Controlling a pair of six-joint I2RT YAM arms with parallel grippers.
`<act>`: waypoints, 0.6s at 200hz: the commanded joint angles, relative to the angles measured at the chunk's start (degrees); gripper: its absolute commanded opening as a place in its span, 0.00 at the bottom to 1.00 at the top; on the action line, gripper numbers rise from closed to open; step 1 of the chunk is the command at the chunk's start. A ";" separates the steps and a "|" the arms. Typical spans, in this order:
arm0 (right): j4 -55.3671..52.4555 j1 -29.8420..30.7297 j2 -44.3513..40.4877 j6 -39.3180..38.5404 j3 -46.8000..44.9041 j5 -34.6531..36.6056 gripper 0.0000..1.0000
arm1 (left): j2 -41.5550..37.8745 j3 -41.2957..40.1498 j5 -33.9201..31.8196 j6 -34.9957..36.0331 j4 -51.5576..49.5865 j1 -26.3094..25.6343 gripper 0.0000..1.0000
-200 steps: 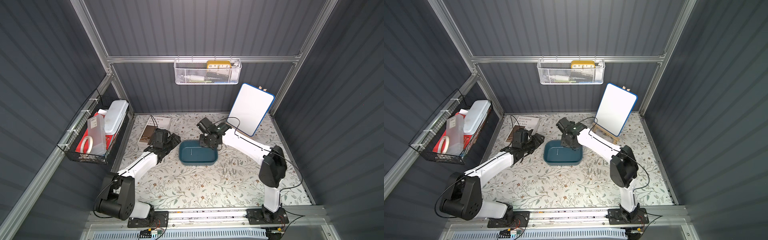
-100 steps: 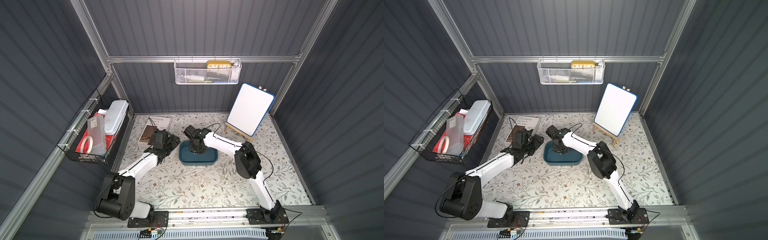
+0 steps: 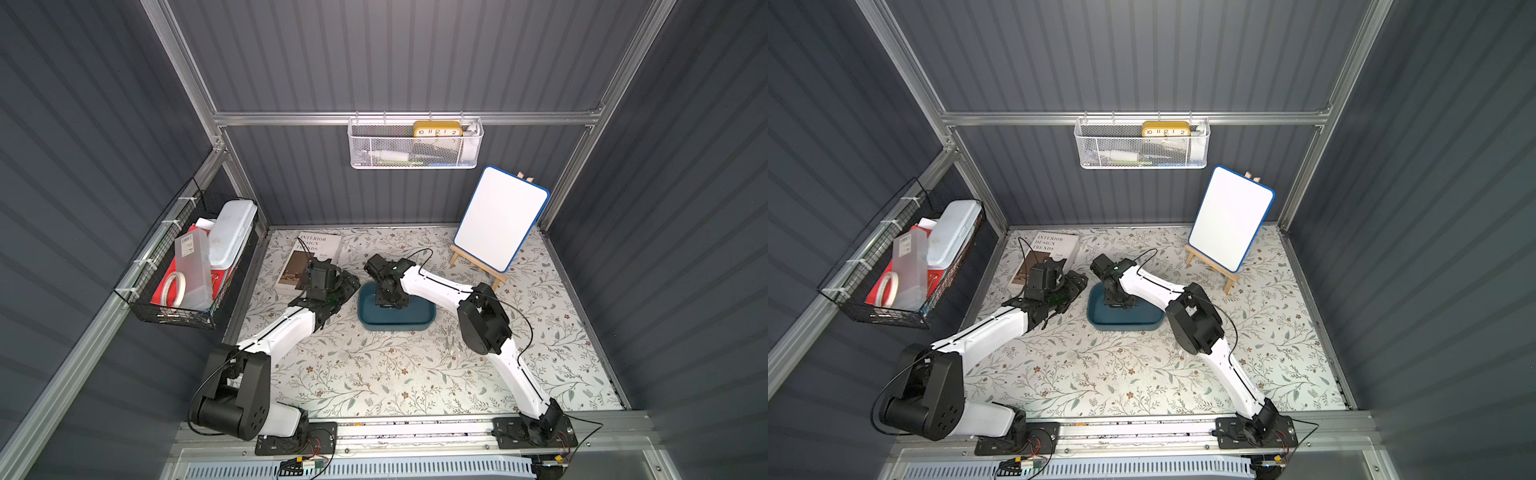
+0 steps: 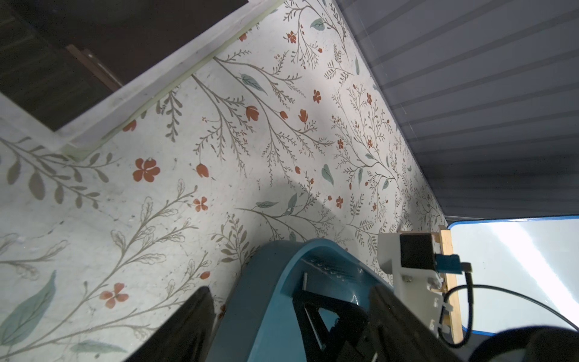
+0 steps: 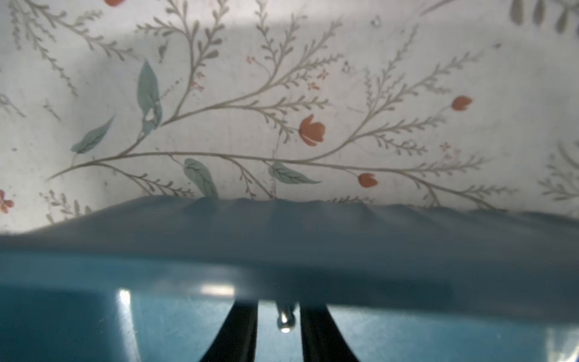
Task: Take out the screws from the storage box
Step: Pick up the screw from the storage box.
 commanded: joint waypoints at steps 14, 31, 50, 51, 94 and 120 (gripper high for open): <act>-5.67 0.25 3.90 -3.42 2.84 2.64 0.22 | -1.00 -0.84 -0.66 -0.76 0.30 0.23 0.81; -7.72 0.34 5.31 -4.10 4.25 3.66 0.20 | -1.21 -0.93 -1.04 -1.11 0.22 0.23 0.81; -9.17 0.34 6.52 -4.88 4.71 4.08 0.18 | -1.31 -1.03 -1.06 -1.12 0.22 0.23 0.81; -9.20 0.34 6.58 -4.94 4.71 4.04 0.17 | -1.31 -1.02 -1.06 -1.12 0.22 0.23 0.81; -11.98 0.27 8.62 -5.97 4.82 4.89 0.14 | -0.93 -1.02 -0.77 -0.99 0.39 0.23 0.81; -12.19 0.18 8.68 -6.40 4.80 4.75 0.03 | -0.40 -0.87 -0.25 -0.52 0.83 0.23 0.81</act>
